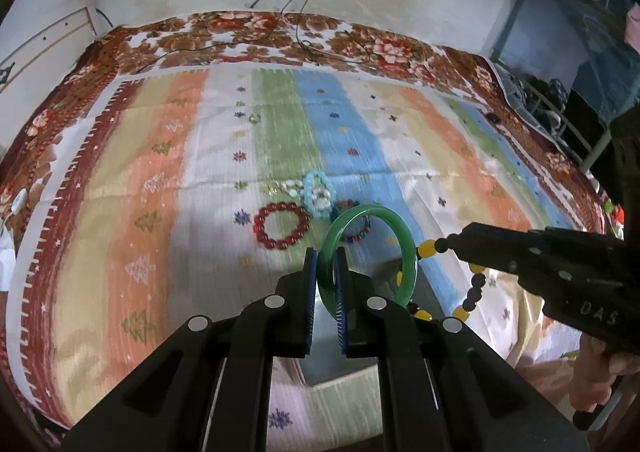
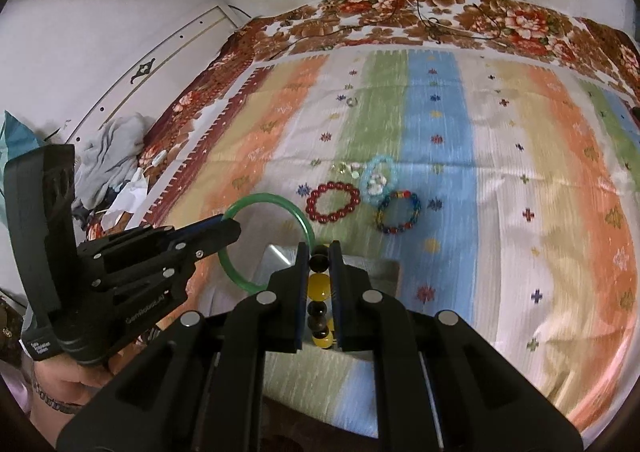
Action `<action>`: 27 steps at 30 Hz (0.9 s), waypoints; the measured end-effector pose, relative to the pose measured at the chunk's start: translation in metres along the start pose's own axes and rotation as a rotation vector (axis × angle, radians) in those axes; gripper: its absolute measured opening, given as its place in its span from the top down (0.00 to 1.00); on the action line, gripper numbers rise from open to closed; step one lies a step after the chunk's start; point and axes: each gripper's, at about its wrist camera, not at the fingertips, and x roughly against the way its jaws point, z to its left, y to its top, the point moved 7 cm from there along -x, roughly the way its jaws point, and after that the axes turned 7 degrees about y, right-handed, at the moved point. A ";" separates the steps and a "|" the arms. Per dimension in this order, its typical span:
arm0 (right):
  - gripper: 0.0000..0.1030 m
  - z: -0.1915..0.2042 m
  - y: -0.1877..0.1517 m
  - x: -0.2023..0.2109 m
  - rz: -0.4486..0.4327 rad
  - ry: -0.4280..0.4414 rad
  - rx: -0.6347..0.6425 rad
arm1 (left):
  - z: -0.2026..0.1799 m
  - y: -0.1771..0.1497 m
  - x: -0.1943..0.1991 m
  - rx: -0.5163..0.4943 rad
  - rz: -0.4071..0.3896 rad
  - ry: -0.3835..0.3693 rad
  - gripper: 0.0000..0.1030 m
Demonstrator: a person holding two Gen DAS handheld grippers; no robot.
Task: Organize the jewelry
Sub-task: 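Lift and carry both held bracelets over the silver tin box, then open both tools to drop the bangle and bead bracelet into the tin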
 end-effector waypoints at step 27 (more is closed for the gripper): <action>0.88 -0.015 -0.019 -0.022 0.106 -0.006 -0.024 | -0.012 -0.027 -0.021 -0.052 0.093 0.014 0.88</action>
